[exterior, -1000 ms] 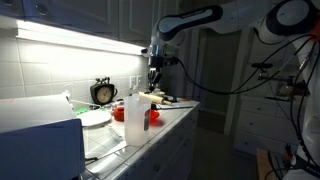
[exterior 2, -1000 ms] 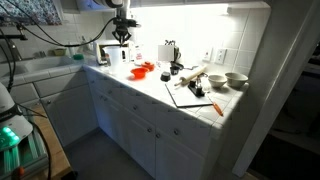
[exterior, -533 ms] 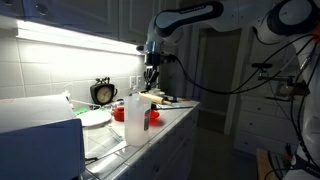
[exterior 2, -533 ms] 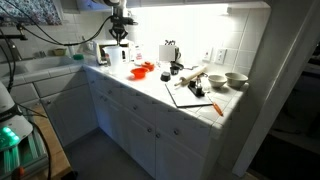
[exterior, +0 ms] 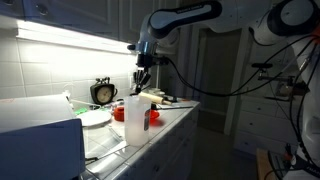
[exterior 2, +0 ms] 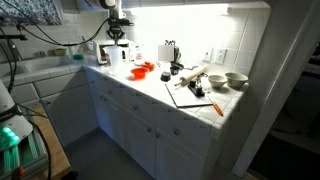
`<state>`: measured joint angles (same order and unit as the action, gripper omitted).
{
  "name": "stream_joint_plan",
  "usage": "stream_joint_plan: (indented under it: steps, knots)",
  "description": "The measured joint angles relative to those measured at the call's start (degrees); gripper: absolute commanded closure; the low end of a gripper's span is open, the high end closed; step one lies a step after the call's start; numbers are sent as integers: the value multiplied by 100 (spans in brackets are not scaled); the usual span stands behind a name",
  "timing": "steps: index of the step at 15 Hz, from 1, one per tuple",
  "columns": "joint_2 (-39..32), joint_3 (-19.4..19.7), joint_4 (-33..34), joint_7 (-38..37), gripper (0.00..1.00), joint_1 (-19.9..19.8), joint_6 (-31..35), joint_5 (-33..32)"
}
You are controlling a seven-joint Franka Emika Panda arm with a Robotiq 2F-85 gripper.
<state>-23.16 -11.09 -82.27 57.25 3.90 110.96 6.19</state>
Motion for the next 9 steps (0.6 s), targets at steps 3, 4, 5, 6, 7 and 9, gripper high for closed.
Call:
stream_joint_plan:
  steps: [3, 4, 5, 6, 7, 9]
  knots:
    - [-76, 0, -21, 0, 98, 95, 466, -42]
    - [-88, 0, -40, 0, 98, 114, 615, -71]
    - [-92, 0, -72, 0, 98, 130, 760, -103]
    - [-92, 0, -117, 0, 98, 142, 921, -144]
    - [-91, 0, -176, 0, 98, 155, 1112, -212]
    - [-80, 0, -323, 3, 98, 175, 1471, -357]
